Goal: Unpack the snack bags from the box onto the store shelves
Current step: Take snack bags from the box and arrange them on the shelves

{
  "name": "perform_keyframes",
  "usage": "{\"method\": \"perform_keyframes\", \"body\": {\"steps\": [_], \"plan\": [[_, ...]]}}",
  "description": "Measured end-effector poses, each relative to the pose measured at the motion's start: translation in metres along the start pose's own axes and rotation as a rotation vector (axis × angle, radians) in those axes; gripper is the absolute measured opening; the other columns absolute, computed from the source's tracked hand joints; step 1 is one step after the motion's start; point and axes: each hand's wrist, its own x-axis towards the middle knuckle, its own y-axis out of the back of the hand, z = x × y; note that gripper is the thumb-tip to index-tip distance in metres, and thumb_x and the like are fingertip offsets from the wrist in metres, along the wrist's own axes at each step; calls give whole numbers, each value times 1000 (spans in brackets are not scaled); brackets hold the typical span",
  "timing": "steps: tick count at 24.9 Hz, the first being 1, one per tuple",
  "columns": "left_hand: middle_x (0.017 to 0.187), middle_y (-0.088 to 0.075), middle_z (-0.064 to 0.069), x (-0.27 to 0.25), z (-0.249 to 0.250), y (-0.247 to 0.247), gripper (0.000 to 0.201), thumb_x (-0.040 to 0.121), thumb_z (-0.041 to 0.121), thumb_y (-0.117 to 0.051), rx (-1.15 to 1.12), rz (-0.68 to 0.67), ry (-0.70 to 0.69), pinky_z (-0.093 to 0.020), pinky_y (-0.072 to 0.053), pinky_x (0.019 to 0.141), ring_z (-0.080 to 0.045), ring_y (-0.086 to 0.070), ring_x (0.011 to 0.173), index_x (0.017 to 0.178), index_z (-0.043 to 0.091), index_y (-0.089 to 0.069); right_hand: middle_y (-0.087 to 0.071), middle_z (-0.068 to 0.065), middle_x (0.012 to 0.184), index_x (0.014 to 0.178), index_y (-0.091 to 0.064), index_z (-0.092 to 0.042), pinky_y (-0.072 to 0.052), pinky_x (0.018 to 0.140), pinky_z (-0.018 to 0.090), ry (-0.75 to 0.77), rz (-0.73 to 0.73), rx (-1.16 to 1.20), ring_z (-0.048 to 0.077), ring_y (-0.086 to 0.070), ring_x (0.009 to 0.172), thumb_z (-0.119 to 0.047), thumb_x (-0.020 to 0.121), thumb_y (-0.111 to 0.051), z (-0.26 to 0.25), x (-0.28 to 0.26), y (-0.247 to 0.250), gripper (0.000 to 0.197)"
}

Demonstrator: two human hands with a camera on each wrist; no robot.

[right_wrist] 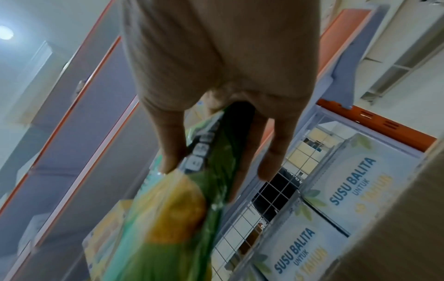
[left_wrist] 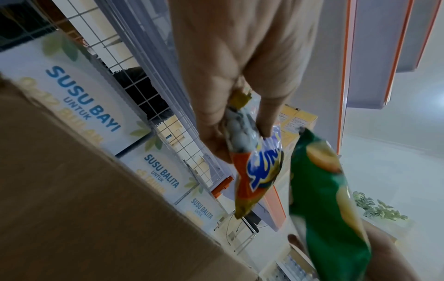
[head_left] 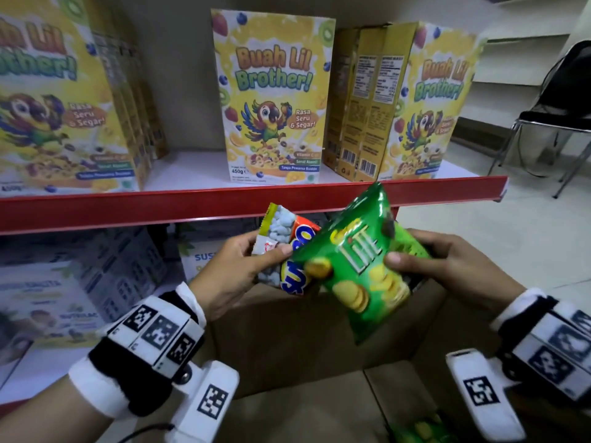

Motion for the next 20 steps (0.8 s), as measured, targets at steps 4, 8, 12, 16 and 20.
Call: {"method": "perform_keyframes", "body": {"steps": [4,8,12,16,20], "plan": [[91,-76,-8,3,3,-1,55,56,29,-79,48,98,-31,-32,-60,65,-19,-73,76,106,9,-67,-74,14,99,98,-74,-10,-58,73,36,-6,134,172,27,-70,83,-27,68,-69,2,2,2,35],[86,-76,-8,2,2,-17,60,48,38,-80,12,181,-87,-29,-59,59,-18,-73,72,99,8,-69,-69,13,115,120,-61,-9,-54,90,40,33,92,374,28,-67,103,-20,69,-70,5,-2,-24,53],[78,-76,-4,2,-1,-30,49,50,46,-75,-108,240,-3,-23,-54,51,-13,-71,64,86,13,-71,-66,13,120,126,-54,-8,-45,102,46,-12,80,386,32,-62,113,-20,77,-65,10,-5,-40,52],[100,-75,-9,0,1,-38,57,69,54,-61,-206,98,150,-36,-59,65,-21,-73,84,112,16,-65,-67,10,121,128,-52,-10,-46,101,44,-13,113,413,29,-63,112,-20,83,-60,10,-12,-39,47],[130,-61,-7,-6,-3,-50,72,73,54,-63,-267,-127,99,-46,-50,96,-26,-61,117,137,25,-46,-66,12,121,129,-52,-9,-45,102,47,-35,134,447,31,-63,112,-17,80,-62,13,-18,-31,51]]}}
